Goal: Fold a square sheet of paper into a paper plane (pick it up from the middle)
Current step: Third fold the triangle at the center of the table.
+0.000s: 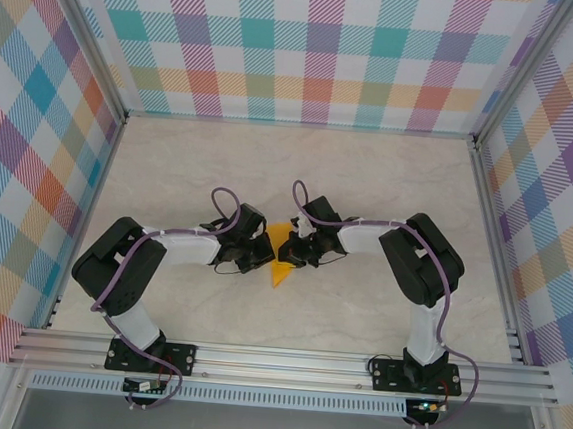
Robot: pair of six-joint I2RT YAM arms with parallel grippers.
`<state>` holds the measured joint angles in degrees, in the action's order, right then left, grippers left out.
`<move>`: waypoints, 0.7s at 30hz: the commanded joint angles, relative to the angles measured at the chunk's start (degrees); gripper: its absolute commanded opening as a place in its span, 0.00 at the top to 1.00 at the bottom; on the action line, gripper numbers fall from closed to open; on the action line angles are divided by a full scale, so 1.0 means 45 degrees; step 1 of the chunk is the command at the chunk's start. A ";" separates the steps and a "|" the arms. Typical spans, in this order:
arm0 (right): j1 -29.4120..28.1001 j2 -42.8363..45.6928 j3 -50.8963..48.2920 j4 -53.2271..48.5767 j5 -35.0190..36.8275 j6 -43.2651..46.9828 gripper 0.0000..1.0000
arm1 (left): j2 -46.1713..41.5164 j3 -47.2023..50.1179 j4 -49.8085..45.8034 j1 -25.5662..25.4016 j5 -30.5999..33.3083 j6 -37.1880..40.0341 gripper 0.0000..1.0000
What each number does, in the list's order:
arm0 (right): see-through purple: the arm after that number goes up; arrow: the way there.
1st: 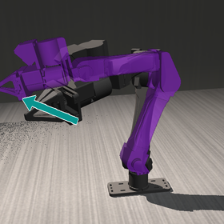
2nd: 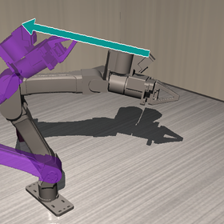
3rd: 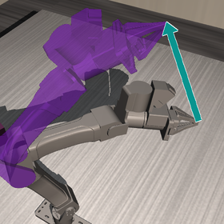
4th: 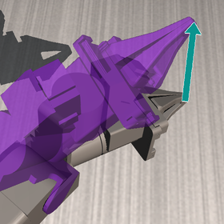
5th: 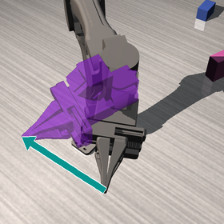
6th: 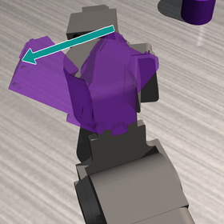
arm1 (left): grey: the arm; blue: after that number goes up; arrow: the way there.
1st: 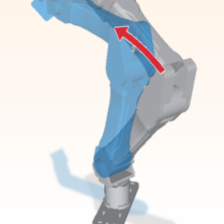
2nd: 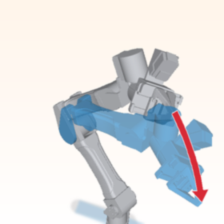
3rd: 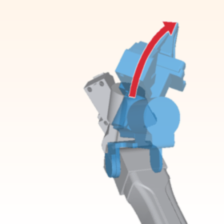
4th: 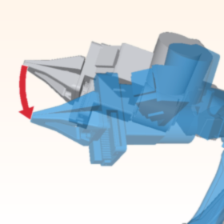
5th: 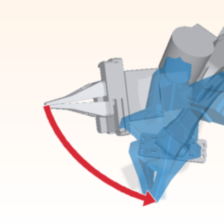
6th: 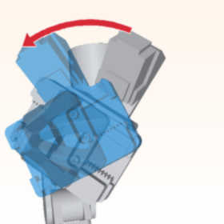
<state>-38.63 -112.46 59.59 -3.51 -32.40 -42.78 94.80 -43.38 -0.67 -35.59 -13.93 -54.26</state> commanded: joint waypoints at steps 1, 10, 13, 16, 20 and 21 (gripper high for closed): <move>-0.0019 -0.0672 -0.0152 -0.0688 0.0687 -0.0033 1.00 | -0.0123 -0.0021 0.0278 -0.0071 -0.0212 -0.0050 1.00; -0.0018 -0.0691 -0.0158 -0.0675 0.0669 -0.0027 1.00 | 0.0226 0.0123 0.0303 -0.0074 0.0089 -0.0280 1.00; -0.0006 -0.0635 -0.0119 -0.0648 0.0585 -0.0101 1.00 | 0.0453 0.0242 0.0140 -0.0078 0.0299 -0.0303 1.00; -0.0011 -0.0364 -0.0002 -0.0666 0.0409 -0.0160 1.00 | 0.0396 0.0245 -0.0403 -0.0098 0.0652 -0.0190 1.00; -0.0009 0.0332 0.0136 -0.0732 0.0350 -0.0058 1.00 | 0.0260 0.0080 -0.1167 -0.0137 0.1004 0.0206 1.00; 0.0008 0.0633 0.0107 -0.0717 0.0350 -0.0025 1.00 | 0.0280 0.0046 -0.1331 -0.0156 0.1045 0.0289 1.00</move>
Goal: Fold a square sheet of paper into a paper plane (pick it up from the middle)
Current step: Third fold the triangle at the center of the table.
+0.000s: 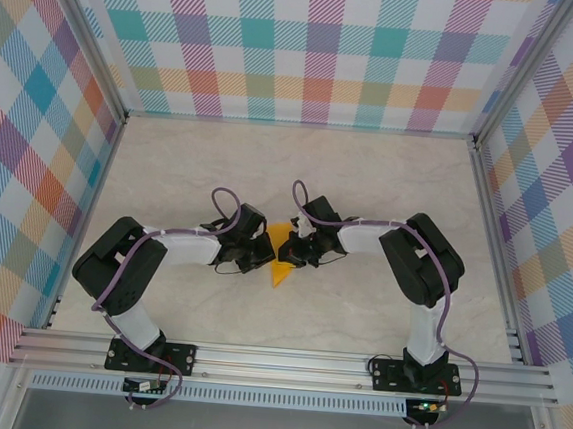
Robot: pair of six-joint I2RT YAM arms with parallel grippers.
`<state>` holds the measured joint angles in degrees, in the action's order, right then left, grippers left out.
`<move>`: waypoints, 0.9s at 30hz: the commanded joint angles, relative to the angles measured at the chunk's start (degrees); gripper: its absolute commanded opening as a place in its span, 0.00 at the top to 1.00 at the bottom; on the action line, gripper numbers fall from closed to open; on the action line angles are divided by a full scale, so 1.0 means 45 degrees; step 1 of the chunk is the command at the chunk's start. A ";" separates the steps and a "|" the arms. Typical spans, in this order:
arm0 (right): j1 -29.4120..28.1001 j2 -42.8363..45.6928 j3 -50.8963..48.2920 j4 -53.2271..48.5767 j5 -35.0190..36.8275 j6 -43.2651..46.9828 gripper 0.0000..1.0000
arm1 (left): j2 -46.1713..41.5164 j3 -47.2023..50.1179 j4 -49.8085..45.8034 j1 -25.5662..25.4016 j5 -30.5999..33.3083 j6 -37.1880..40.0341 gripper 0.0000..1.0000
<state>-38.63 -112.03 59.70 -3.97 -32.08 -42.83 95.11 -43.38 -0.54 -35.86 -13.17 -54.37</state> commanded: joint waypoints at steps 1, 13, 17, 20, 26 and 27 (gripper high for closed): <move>0.0028 0.0808 0.0003 -0.0516 0.0274 0.0059 1.00 | 0.0211 0.0027 -0.1460 -0.0127 0.0911 0.0382 1.00; 0.0497 0.1486 -0.1926 0.1163 0.0369 -0.0149 1.00 | 0.0446 -0.0088 -0.1943 -0.0269 0.1125 0.0616 1.00; 0.0557 0.1210 -0.2106 0.1024 0.0899 -0.0208 1.00 | 0.0387 -0.0200 -0.2267 -0.0313 0.1329 0.0763 1.00; 0.0595 0.1104 -0.2235 0.0747 0.1402 -0.0227 1.00 | 0.0440 -0.0258 -0.2346 -0.0308 0.1273 0.0847 1.00; 0.0636 0.1642 -0.2203 0.0541 0.1461 -0.0287 1.00 | 0.0446 -0.0298 -0.2768 -0.0303 0.1586 0.0983 1.00; 0.0653 0.1886 -0.2193 0.0657 0.1360 -0.0296 1.00 | 0.0444 -0.0288 -0.2791 -0.0312 0.1598 0.0974 1.00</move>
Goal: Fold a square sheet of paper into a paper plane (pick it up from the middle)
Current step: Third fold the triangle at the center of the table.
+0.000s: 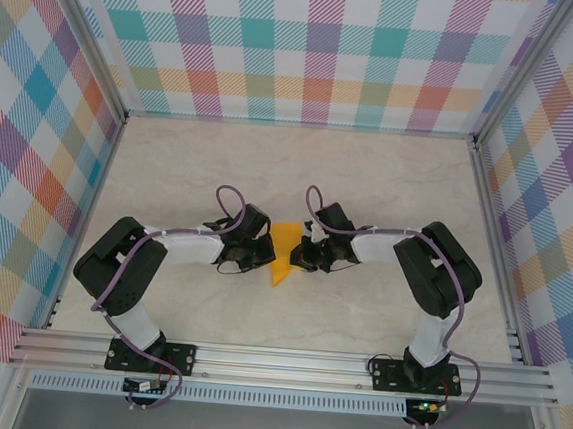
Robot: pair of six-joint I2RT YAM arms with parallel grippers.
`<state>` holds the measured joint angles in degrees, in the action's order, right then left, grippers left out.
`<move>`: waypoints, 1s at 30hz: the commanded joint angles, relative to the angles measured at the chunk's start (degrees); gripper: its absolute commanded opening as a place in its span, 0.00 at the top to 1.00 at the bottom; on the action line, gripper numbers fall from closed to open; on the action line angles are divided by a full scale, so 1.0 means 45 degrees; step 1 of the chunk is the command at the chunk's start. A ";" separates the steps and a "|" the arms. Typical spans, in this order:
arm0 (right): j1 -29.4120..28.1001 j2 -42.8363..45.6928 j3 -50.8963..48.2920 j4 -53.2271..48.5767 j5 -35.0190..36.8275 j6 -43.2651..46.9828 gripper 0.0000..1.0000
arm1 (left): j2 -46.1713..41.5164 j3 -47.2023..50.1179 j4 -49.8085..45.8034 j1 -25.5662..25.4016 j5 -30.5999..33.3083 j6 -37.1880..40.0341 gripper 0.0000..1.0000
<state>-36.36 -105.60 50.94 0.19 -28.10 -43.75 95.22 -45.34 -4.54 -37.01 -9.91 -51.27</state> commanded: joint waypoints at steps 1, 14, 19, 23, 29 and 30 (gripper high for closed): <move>0.0162 0.0646 -0.0228 -0.0208 0.0407 -0.0117 1.00 | 0.0422 0.0159 -0.1917 -0.0056 0.0867 0.0298 1.00; 0.0716 -0.0208 0.0242 -0.1745 0.1735 -0.0082 1.00 | 0.0503 0.0134 -0.1902 -0.0075 0.0808 0.0403 1.00; 0.0709 0.0708 0.0354 -0.1635 0.1601 -0.0108 1.00 | 0.0522 0.0135 -0.1863 -0.0075 0.0777 0.0394 1.00; 0.0709 0.0535 0.0761 -0.1613 0.1578 -0.0119 1.00 | 0.0559 0.0097 -0.1809 -0.0075 0.0738 0.0390 1.00; 0.0843 -0.0253 0.0816 -0.1736 0.2106 -0.0249 1.00 | 0.0520 0.0133 -0.1805 -0.0095 0.0679 0.0420 1.00; 0.0869 -0.0233 0.0809 -0.1845 0.2309 -0.0269 1.00 | 0.0496 0.0135 -0.1805 -0.0114 0.0688 0.0427 1.00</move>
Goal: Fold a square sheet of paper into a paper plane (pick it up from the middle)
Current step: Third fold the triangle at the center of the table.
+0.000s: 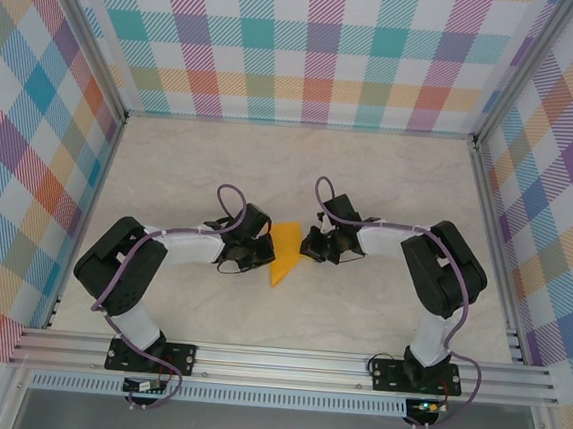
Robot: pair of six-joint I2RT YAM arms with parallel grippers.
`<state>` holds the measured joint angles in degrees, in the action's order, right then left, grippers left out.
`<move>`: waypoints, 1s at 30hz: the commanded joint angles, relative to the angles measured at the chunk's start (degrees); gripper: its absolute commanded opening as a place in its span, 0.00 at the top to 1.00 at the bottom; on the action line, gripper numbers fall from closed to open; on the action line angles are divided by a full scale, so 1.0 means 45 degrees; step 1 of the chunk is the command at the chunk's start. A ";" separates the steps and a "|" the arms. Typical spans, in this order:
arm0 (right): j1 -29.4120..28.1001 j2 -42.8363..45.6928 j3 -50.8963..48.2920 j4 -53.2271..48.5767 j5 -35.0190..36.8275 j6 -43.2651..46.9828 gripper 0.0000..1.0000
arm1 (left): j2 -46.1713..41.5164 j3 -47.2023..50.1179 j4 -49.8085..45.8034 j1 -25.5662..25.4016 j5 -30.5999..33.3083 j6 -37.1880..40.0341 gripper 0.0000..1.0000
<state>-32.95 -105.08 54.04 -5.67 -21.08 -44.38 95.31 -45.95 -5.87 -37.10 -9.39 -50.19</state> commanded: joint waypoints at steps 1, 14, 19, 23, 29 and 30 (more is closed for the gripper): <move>0.0115 -0.0334 0.0153 -0.0692 0.0949 -0.0118 1.00 | 0.0481 0.0301 -0.1508 -0.0094 0.0582 0.0185 1.00; -0.0256 0.2462 -0.0620 -0.0341 0.0410 0.0083 1.00 | 0.0518 0.0212 -0.1469 -0.0129 0.0601 0.0162 1.00; -0.1156 0.2802 -0.2021 0.1728 -0.1933 -0.1023 1.00 | 0.0534 0.0223 -0.1450 -0.0134 0.0641 0.0132 1.00; -0.1858 0.2957 -0.2502 0.2817 -0.2168 -0.1754 1.00 | 0.0554 0.0174 -0.1489 -0.0134 0.0695 0.0131 1.00; -0.2222 0.2204 -0.2618 0.3656 -0.2130 -0.2270 1.00 | 0.0515 0.0097 -0.1604 -0.0134 0.0707 0.0131 1.00; -0.2291 0.2033 -0.2535 0.3701 -0.2135 -0.2282 1.00 | 0.0495 0.0080 -0.1619 -0.0132 0.0717 0.0119 1.00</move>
<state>-42.61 -93.80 42.30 7.01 -29.19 -52.80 95.42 -46.24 -6.22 -37.32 -9.23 -50.09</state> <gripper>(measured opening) 0.043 0.044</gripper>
